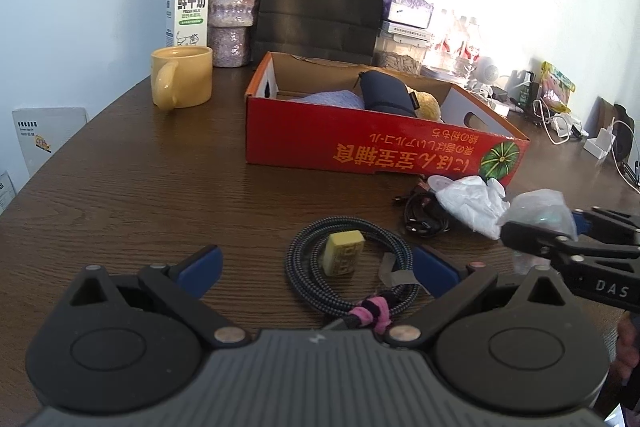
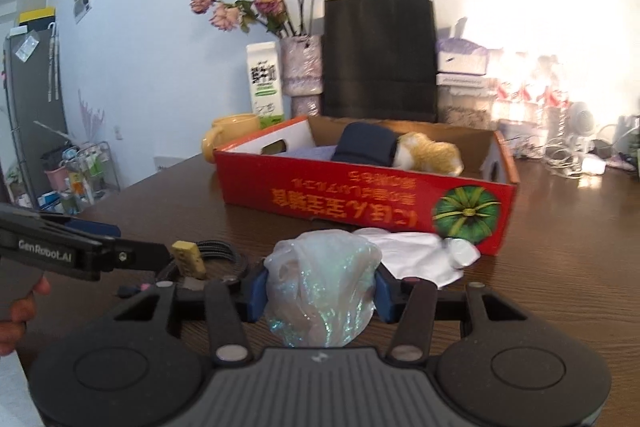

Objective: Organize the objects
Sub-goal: 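Grasp the clear plastic bag with the right gripper while left grasps the yellow block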

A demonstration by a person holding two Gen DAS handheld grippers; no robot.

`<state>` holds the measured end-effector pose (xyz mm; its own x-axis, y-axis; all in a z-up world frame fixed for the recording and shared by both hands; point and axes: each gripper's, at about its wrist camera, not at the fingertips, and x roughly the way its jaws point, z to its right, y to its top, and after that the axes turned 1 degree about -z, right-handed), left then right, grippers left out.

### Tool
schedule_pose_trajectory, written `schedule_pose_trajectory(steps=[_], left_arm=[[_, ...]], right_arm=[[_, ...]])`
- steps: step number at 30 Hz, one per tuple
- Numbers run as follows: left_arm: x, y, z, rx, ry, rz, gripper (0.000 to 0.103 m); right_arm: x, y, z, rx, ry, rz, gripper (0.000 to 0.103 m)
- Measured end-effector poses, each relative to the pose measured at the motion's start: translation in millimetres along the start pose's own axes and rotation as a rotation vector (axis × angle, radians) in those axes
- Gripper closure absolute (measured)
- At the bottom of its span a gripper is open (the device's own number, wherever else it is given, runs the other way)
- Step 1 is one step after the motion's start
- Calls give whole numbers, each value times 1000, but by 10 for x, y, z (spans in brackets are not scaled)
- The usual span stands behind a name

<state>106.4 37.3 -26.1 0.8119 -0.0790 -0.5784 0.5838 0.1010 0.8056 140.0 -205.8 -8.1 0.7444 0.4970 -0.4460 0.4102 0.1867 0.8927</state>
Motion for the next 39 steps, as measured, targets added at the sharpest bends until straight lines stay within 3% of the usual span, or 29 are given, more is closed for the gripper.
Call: schedule_pose_trajectory(steps=[7,11,18,23,27,39], left_arm=[[94,4,111,7,6,-9,0],[138,23,159,3,5,-12,10],[248,38,217,7,-12,-21,53],[316,17,220,1,3,-25,64],[337,14,199,-9,19,-15,81],[232,11,164,-32,-8,19,82]], right_arm=[[-26,-26,215,30,-102,15,53],[-36,-39,217,23,-101,29,53],[-42,-40,212,22,-108,35,53],[-42,-38,203,20,-104,38,53],[-39,-40,203,18,-104,36,53],[-27,-37,207,20,-110,32,53]])
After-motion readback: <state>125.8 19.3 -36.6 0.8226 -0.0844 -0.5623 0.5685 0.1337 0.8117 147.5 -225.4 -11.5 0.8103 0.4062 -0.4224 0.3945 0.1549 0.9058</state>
